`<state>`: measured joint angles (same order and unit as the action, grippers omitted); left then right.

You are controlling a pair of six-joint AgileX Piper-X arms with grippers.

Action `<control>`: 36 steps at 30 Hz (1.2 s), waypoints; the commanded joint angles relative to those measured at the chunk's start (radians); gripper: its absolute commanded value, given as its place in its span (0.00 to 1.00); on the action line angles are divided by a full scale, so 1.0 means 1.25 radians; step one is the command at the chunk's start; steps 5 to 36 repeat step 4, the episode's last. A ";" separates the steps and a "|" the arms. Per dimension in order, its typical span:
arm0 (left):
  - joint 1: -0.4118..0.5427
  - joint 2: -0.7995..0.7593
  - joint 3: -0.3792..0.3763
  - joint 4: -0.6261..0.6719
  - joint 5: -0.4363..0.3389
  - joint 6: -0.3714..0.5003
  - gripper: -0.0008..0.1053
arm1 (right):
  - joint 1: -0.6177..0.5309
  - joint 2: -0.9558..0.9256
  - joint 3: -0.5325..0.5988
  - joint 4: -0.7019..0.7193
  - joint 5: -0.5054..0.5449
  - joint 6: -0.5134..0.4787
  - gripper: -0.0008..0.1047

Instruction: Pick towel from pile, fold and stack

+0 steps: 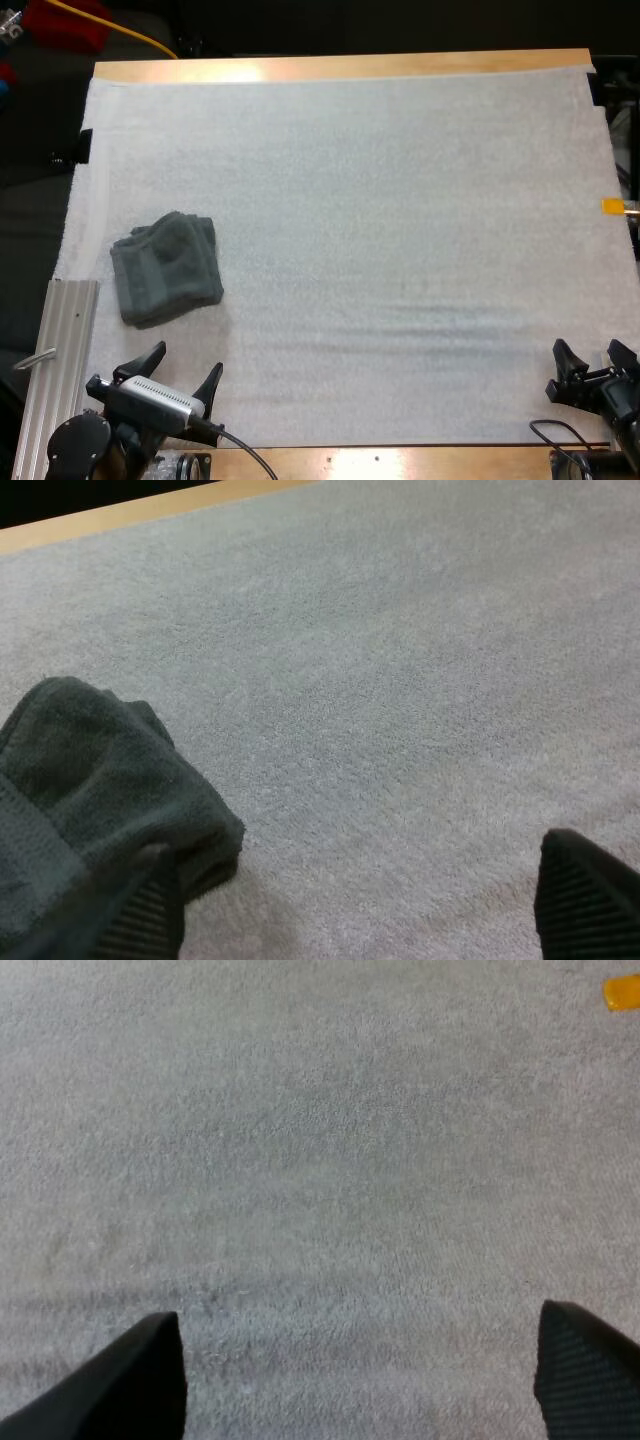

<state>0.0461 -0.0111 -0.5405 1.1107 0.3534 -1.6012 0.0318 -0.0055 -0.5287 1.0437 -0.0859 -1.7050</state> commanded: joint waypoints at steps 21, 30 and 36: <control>-0.001 -0.109 -0.005 -0.013 -0.001 -0.006 0.66 | 0.000 -0.036 -0.005 0.000 -0.001 -0.009 0.67; -0.001 -0.109 -0.005 -0.013 -0.001 -0.006 0.66 | 0.000 -0.036 -0.005 0.000 -0.001 -0.009 0.67; -0.001 -0.109 -0.005 -0.013 -0.001 -0.006 0.66 | 0.000 -0.036 -0.005 0.000 -0.001 -0.009 0.67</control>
